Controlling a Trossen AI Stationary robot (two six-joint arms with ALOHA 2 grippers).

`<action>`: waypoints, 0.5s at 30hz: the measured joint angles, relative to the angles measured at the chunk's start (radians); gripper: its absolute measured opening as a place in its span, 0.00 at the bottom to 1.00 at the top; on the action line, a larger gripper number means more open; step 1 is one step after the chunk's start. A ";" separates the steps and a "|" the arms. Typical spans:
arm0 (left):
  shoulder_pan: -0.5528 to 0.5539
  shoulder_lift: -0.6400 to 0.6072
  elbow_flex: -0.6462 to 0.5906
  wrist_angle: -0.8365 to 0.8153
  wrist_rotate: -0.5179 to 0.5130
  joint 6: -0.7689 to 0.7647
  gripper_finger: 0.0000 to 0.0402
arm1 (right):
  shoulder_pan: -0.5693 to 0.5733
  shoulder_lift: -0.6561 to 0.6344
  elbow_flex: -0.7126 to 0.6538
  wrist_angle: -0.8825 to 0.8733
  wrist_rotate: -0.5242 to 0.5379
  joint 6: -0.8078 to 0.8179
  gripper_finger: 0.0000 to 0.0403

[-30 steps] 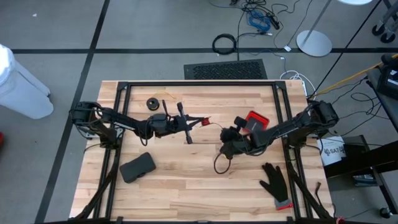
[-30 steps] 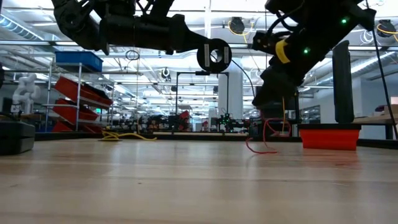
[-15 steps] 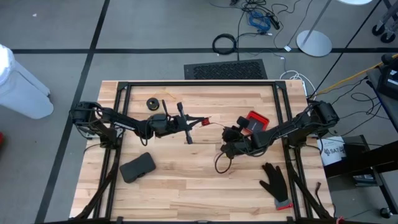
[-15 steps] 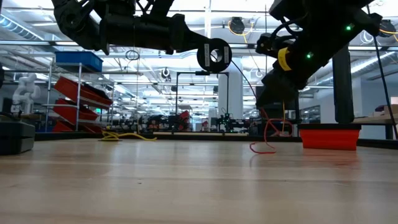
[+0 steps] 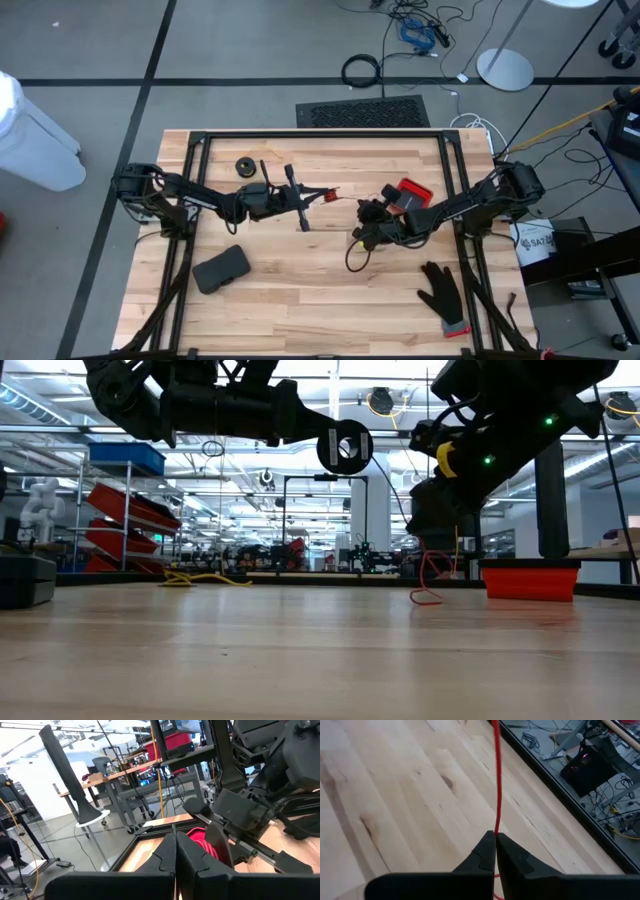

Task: Coil cords
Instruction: Coil the red wire onto the black spool

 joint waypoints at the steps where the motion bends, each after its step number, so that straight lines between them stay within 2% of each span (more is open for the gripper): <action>1: 0.000 0.000 0.000 0.000 0.000 0.000 0.00 | -0.003 0.000 0.000 0.000 0.000 0.000 0.00; 10: 0.000 0.000 0.000 0.000 -0.001 -0.002 0.00 | -0.004 0.000 0.000 0.005 -0.009 -0.018 0.00; 15: 0.000 0.000 0.001 0.017 -0.001 -0.008 0.00 | -0.012 0.024 0.001 0.141 -0.033 -0.038 0.00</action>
